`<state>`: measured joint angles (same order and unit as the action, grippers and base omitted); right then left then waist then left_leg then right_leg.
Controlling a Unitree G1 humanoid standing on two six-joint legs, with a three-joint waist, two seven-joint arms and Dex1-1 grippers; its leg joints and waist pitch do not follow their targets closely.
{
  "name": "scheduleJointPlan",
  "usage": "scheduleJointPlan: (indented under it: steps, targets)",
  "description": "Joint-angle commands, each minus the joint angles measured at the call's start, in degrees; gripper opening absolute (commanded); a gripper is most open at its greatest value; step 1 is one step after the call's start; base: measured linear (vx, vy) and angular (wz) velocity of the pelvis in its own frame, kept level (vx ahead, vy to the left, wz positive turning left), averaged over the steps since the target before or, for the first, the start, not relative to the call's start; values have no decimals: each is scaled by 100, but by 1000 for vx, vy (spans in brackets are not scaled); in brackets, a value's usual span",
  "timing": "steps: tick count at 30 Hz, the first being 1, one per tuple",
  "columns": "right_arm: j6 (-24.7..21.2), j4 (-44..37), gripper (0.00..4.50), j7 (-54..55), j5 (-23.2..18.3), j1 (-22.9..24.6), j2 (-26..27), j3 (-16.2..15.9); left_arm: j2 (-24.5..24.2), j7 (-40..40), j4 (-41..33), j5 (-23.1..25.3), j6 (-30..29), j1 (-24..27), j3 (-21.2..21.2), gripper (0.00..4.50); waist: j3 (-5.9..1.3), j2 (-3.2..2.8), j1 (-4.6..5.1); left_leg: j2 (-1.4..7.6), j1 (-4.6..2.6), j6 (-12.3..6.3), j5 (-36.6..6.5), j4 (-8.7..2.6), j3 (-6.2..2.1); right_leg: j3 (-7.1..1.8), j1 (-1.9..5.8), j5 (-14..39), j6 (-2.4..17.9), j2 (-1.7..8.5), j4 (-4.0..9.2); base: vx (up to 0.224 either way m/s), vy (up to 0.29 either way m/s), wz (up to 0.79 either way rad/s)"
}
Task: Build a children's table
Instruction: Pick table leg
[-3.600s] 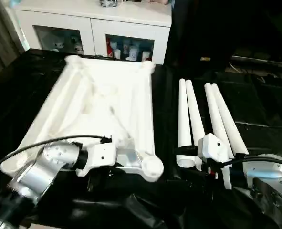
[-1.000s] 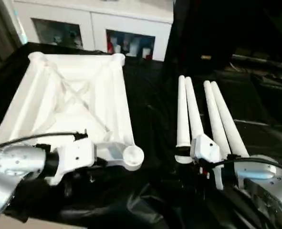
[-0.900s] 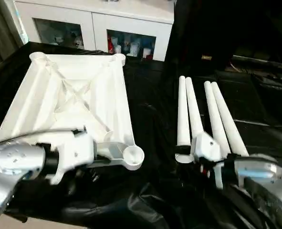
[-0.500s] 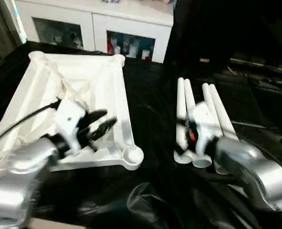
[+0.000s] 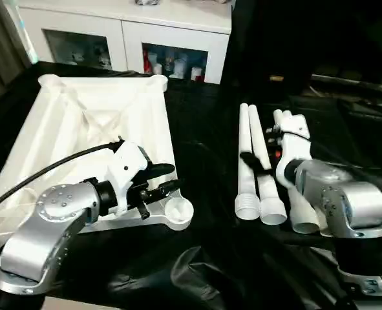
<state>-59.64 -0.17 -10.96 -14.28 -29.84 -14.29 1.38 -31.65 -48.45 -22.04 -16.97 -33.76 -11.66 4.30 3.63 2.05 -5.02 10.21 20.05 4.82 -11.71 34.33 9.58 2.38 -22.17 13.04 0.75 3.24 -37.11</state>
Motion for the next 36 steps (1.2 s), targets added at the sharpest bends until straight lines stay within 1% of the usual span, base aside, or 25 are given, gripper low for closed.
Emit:
scheduleJointPlan:
  steps: [1, 3, 4, 5, 6, 7, 8, 9, 10, 11, 12, 13, 16, 17, 18, 20, 22, 24, 28, 31, 32, 33, 34, 35, 36]
  targets:
    - [-377, 158, 450, 78, 30, -292, 6, 5, -138, -256, -24, -63, 38, -96, 96, 191, -363, -66, -40, 186, -13, 290, -386, -400, -74, -287, 292, 133, 975, 387, 397, 0, 0, 0]
    - [-609, 388, 450, 6, -158, -507, 96, 157, -147, -512, -176, -435, -242, -183, 92, 191, -334, -133, -43, 197, -23, 340, -437, -408, -72, -292, 254, 105, 985, 382, 390, 0, 0, 0]
    - [-629, 425, 450, 1, -179, -533, 110, 176, -147, -548, -190, -482, -265, -191, 89, 191, -350, -129, -37, 191, -38, 384, -504, -410, -73, -282, 253, 107, 1033, 383, 378, 0, 0, 0]
    - [-663, 558, 450, 28, -130, -596, 98, 138, -184, -628, -180, -494, -263, -196, 134, 191, -324, -146, -39, 190, -32, 392, -524, -413, -72, -284, 240, 86, 1044, 379, 388, 0, 0, 0]
    - [-697, 676, 450, 55, -88, -653, 82, 97, -230, -681, -150, -453, -218, -205, 207, 191, -331, -139, -33, 190, -34, 404, -534, -407, -64, -286, 245, -2, 1070, 373, 382, 0, 0, 0]
    - [-712, 794, 450, 10, -103, -705, 90, 87, -262, -711, -96, -352, -91, -220, 322, 191, -341, -69, -60, 196, -26, 347, -429, -413, -64, -289, 272, -31, 1052, 385, 370, 0, 0, 0]
    - [-729, 822, 450, 0, -99, -718, 92, 73, -266, -718, -83, -342, -72, -226, 340, 191, -342, -86, -63, 199, -27, 334, -408, -410, -62, -291, 269, -42, 1044, 393, 375, 0, 0, 0]
    - [-826, 994, 450, -33, -51, -798, 122, -17, -275, -757, -3, -316, 8, -264, 405, 191, -339, -43, -63, 199, -13, 306, -338, -411, -56, -293, 284, -64, 1038, 397, 369, 0, 0, 0]
    - [-830, 1004, 450, -32, -49, -802, 126, -17, -275, -759, 1, -315, 10, -266, 406, 191, -361, -32, -62, 198, -7, 277, -208, -403, -49, -294, 296, -137, 1034, 404, 360, 0, 0, 0]
    - [-865, 1085, 450, -24, -34, -834, 158, -17, -276, -770, 35, -308, 34, -280, 419, 191, -361, -32, -62, 198, -7, 277, -208, -403, -49, -294, 296, -137, 1034, 404, 360, 0, 0, 0]
    - [-891, 1177, 450, -32, -8, -873, 165, -49, -272, -774, 66, -302, 39, -302, 437, 191, -360, -15, -54, 194, -1, 273, -196, -403, -46, -290, 297, -71, 1020, 406, 369, 0, 0, 0]
    - [-893, 1278, 450, -7, 14, -903, 187, -48, -275, -759, 85, -263, 57, -306, 466, 191, -356, -23, -50, 203, -6, 291, -233, -406, -45, -290, 290, 11, 1001, 412, 378, 0, 0, 0]
    - [-808, 1551, 450, 46, 77, -984, 189, -114, -251, -699, 66, -250, 32, -322, 527, 191, -358, -17, -44, 203, -3, 321, -235, -406, -42, -291, 289, 73, 977, 418, 378, 0, 0, 0]
    - [-793, 1597, 450, 42, 76, -1002, 191, -117, -244, -689, 55, -264, 18, -329, 535, 191, -358, -17, -44, 203, -3, 321, -235, -406, -42, -291, 289, 73, 977, 418, 378, 0, 0, 0]
    - [-794, 1650, 450, 3, 68, -1020, 206, -148, -256, -705, 30, -289, 35, -319, 544, 191, -364, 8, -48, 206, -2, 305, -191, -403, -38, -292, 295, 17, 970, 419, 374, 0, 0, 0]
    - [-787, 1777, 450, -86, 42, -1055, 272, -194, -305, -738, 14, -303, 61, -297, 547, 191, -365, -3, -49, 206, 2, 279, -173, -403, -40, -288, 291, 20, 972, 420, 371, 0, 0, 0]
    - [-786, 1930, 450, -143, 16, -1108, 323, -184, -320, -745, 22, -291, 61, -301, 548, 191, -365, -7, -42, 207, -4, 301, -205, -407, -42, -282, 284, 45, 967, 415, 371, 0, 0, 0]
    - [-791, 2042, 450, -164, 35, -1146, 316, -219, -319, -740, 20, -280, 52, -303, 559, 191, -370, 5, -42, 209, -8, 316, -235, -403, -36, -287, 285, 83, 979, 421, 373, 0, 0, 0]
    - [-737, 2311, 450, -223, 103, -1212, 338, -291, -350, -725, 32, -251, 104, -289, 609, 191, -381, 15, -48, 213, -12, 322, -176, -401, -33, -283, 283, -45, 1003, 418, 361, 0, 0, 0]
    - [-779, 2404, 450, -258, 110, -1253, 356, -331, -359, -720, 55, -227, 134, -292, 641, 191, -382, 38, -47, 215, -8, 320, -165, -400, -32, -286, 288, -84, 1001, 420, 355, 0, 0, 0]
    - [-782, 2466, 450, -270, 123, -1274, 355, -350, -352, -718, 46, -236, 117, -298, 657, 191, -380, 54, -41, 215, -6, 318, -163, -402, -30, -285, 290, -75, 1000, 418, 360, 0, 0, 0]
    - [-756, 2603, 450, -310, 141, -1313, 355, -386, -342, -720, 33, -248, 93, -307, 677, 191, -382, 54, -36, 219, -14, 332, -185, -402, -29, -281, 280, -25, 1009, 419, 357, 0, 0, 0]
    - [-745, 2640, 450, -324, 144, -1319, 354, -392, -336, -716, 25, -247, 85, -309, 687, 191, -380, 71, -35, 219, -14, 332, -196, -402, -26, -283, 282, -13, 1010, 421, 361, 0, 0, 0]
    - [-739, 2665, 433, -337, 149, -1326, 353, -393, -333, -713, 21, -245, 81, -309, 692, 198, -380, 67, -37, 220, -13, 334, -189, -402, -30, -283, 284, -15, 1009, 421, 355, 0, 0, 0]
    - [-722, 2724, 423, -344, 157, -1345, 364, -394, -337, -707, 18, -241, 53, -315, 708, 201, -376, 89, -33, 221, -10, 331, -188, -404, -25, -283, 285, -5, 996, 420, 361, 0, 0, 0]
